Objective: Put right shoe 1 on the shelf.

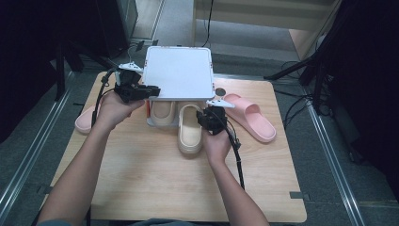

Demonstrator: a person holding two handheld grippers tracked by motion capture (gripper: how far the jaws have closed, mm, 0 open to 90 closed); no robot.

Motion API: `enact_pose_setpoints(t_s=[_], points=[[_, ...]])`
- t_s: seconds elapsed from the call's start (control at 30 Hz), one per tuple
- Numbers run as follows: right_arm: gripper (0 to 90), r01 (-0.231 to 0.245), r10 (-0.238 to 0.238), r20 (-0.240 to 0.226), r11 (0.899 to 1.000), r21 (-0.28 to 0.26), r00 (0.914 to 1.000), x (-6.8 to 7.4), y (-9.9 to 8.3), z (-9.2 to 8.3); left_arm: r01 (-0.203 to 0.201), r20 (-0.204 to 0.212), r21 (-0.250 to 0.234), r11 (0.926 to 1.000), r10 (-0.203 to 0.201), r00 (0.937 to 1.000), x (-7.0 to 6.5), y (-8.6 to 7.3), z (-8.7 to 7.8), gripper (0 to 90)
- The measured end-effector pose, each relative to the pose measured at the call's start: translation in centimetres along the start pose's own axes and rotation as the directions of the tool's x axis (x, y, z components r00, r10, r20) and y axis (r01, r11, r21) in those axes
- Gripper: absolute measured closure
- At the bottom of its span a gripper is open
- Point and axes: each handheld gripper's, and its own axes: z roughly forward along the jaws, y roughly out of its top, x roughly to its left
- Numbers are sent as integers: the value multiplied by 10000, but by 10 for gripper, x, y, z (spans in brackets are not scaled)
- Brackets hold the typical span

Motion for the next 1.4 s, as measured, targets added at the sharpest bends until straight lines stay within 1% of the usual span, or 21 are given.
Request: enact_pose_setpoints(t_s=[0.1, 0.17, 0.33, 0.37, 0.4, 0.5, 0.53, 0.57, 0.7, 0.73, 0.77, 0.8, 0.83, 0.87, 0.97, 1.07, 1.1, 1.27, 1.3, 1.37, 1.4], points=[[610, -303, 312, -724, 9994, 140, 9969, -5, -1, -3, -73, -34, 7, 10000, 73, 10000, 0, 0, 0, 795], [599, -381, 390, -864, 9992, 126, 9955, -5, -1, -5, -83, -22, 11, 10000, 83, 10000, 0, 0, 0, 793], [571, 47, -17, -1079, 9996, 277, 9942, -3, 0, -20, -65, -14, 9, 10000, 65, 10000, 0, 0, 0, 787], [570, 248, -216, -1178, 9994, 258, 9928, -3, 0, -29, -78, -23, 17, 10000, 78, 10000, -1, 0, 0, 786], [570, 248, -216, -1178, 9994, 258, 9928, -3, 0, -29, -78, -23, 17, 10000, 78, 10000, -1, 0, 0, 786], [569, 402, -351, -1390, 9986, 345, 9897, -4, -2, -46, -61, -21, 13, 10000, 61, 10000, -1, 0, 0, 785], [569, 402, -351, -1390, 9986, 345, 9897, -4, -2, -46, -61, -21, 13, 10000, 61, 10000, -1, 0, 0, 784], [564, 639, -579, -1443, 9973, 373, 9878, -3, -4, -53, -70, -25, 19, 10000, 70, 10000, -1, 0, 0, 784], [536, 733, -670, -1505, 9966, 365, 9863, -2, -6, -62, -58, -16, 21, 10000, 58, 10000, -1, 0, 0, 783], [583, 872, -792, -1590, 9952, 436, 9841, 0, -7, -66, -58, -23, 30, 10000, 58, 10000, -1, 0, 0, 783], [583, 872, -792, -1590, 9952, 436, 9841, 0, -7, -66, -58, -23, 30, 10000, 58, 10000, -1, 0, 0, 783], [646, 895, -802, -1711, 9949, 470, 9820, 1, -8, -68, -60, -19, 31, 10000, 60, 10000, -1, 0, 0, 783], [710, 990, -875, -1957, 9938, 501, 9767, 3, -11, -72, -64, -10, 29, 10000, 64, 10000, -1, 0, 0, 783], [752, 1133, -963, -2317, 9917, 612, 9680, 8, -17, -75, -47, -4, 14, 10000, 47, 10000, -1, 0, 0, 783], [810, 1435, -1176, -2617, 9862, 823, 9580, 17, -30, -78, -71, -30, 26, 10000, 71, 10000, -1, 0, 0, 784], [855, 1586, -1295, -2736, 9835, 870, 9531, 23, -39, -79, -93, -65, 21, 10000, 94, 9999, -1, 0, 0, 788], [890, 1763, -1423, -2837, 9795, 980, 9483, 29, -47, -79, -180, -159, 37, 9998, 181, 9997, -2, 0, 0, 791], [900, 1879, -1447, -3075, 9754, 1155, 9405, 37, -62, -79, -213, -269, 60, 9998, 215, 9994, -2, 0, 0, 823], [900, 1962, -1449, -3188, 9712, 1352, 9367, 41, -69, -76, -171, -310, 51, 9998, 173, 9994, -2, 0, 0, 834], [900, 1980, -1451, -3207, 9703, 1390, 9360, 42, -70, -75, -173, -331, 29, 9998, 174, 9993, -2, 0, 0, 840], [900, 2104, -1536, -3196, 9659, 1512, 9350, 43, -74, -72, -188, -351, 24, 9998, 188, 9992, -2, 0, 0, 844]])
